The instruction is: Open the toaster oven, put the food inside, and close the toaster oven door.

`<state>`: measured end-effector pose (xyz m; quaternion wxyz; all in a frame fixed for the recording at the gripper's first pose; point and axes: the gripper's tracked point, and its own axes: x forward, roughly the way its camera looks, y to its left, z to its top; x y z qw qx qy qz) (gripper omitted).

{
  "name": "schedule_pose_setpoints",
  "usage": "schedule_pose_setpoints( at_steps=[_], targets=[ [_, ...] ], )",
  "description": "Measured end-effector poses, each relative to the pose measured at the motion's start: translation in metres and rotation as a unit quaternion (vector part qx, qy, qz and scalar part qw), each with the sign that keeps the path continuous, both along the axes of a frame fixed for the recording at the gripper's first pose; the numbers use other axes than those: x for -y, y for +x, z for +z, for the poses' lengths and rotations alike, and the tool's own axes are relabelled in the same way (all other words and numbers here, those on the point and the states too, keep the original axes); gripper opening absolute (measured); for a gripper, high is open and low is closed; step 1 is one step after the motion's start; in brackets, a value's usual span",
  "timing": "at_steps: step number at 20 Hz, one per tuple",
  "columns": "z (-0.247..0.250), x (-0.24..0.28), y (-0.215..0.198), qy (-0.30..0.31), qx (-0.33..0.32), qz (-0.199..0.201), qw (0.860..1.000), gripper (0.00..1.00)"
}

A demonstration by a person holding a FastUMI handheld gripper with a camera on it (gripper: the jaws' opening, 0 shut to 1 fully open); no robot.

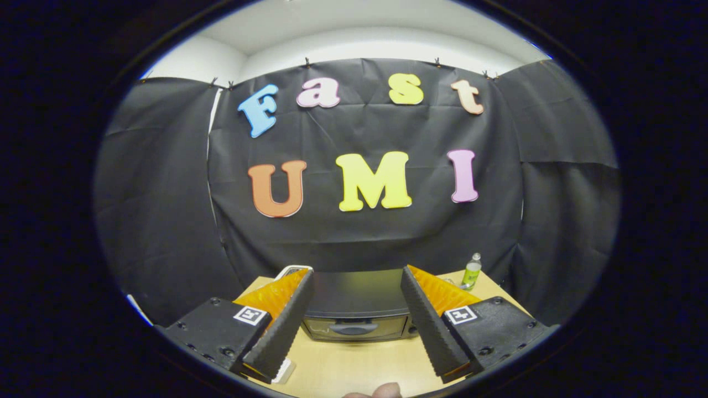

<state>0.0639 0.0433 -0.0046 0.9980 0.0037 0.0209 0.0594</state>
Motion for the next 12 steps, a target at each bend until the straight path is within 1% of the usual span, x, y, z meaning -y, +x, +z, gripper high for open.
schedule_pose_setpoints(
  at_steps=[2, 4, 7, 12],
  targets=[
    [0.000, 0.004, -0.017, 0.009, 0.009, -0.001, 1.000, 1.00],
    [0.005, 0.009, -0.028, 0.005, 0.019, -0.005, 1.000, 1.00],
    [0.006, 0.009, -0.046, 0.004, 0.014, -0.002, 1.000, 1.00],
    [0.003, 0.011, -0.056, 0.006, 0.018, 0.000, 1.000, 1.00]
  ],
)
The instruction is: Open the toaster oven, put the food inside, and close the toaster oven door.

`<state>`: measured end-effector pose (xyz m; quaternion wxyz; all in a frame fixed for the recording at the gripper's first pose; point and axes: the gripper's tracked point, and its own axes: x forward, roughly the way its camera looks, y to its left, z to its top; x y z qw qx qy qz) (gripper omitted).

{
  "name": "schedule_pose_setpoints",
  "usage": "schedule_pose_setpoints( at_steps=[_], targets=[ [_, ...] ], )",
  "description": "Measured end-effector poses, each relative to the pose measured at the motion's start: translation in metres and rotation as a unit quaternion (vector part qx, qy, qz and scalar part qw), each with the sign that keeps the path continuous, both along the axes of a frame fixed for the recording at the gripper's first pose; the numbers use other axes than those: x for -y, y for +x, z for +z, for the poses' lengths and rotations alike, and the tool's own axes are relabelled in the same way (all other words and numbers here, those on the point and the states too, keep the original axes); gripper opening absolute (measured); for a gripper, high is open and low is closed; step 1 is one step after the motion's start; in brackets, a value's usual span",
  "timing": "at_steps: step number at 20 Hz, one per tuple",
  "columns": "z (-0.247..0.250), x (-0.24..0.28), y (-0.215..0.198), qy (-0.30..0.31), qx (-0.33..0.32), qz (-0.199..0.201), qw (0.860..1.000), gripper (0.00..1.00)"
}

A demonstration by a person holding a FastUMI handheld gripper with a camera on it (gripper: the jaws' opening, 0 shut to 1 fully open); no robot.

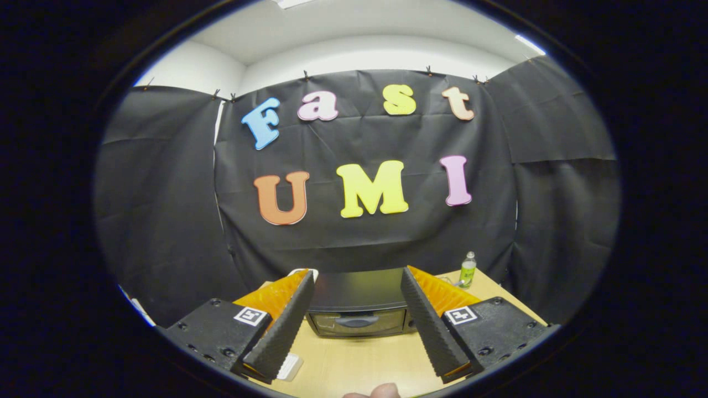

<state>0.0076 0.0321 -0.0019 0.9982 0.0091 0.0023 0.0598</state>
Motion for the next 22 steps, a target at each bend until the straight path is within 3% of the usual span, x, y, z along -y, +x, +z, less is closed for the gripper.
schedule_pose_setpoints(
  at_steps=[22],
  targets=[
    [-0.010, -0.031, 0.009, -0.010, -0.013, 0.038, 0.999, 1.00]
  ],
)
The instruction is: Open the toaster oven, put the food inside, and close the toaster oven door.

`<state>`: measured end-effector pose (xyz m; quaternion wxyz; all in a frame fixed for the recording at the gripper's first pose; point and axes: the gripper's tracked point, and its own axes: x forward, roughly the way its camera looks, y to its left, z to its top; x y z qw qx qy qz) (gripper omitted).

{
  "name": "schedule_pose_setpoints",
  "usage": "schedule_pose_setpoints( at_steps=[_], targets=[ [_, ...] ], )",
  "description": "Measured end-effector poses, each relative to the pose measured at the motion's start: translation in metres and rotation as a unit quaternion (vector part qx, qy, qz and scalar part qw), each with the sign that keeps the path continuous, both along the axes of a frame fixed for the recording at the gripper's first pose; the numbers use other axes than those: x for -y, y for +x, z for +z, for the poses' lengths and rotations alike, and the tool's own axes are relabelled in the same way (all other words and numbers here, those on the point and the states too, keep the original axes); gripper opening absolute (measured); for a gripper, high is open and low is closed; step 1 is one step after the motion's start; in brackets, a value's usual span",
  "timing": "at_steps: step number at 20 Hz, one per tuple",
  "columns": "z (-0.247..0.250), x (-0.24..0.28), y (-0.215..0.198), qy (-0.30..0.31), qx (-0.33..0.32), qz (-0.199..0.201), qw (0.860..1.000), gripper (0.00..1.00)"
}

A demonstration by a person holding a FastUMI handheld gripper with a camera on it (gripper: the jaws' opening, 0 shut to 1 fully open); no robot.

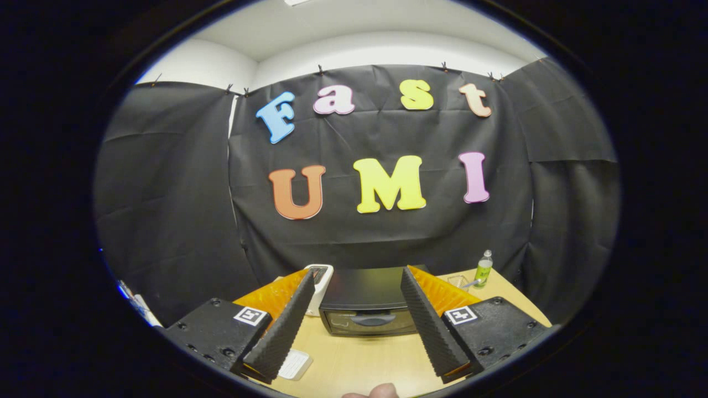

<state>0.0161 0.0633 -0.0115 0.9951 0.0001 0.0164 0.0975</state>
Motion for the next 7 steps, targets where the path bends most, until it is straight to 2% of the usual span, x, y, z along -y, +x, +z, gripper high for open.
schedule_pose_setpoints(
  at_steps=[7],
  targets=[
    [-0.0010, 0.0023, 0.0053, 0.000, -0.003, -0.006, 1.000, 1.00]
  ],
)
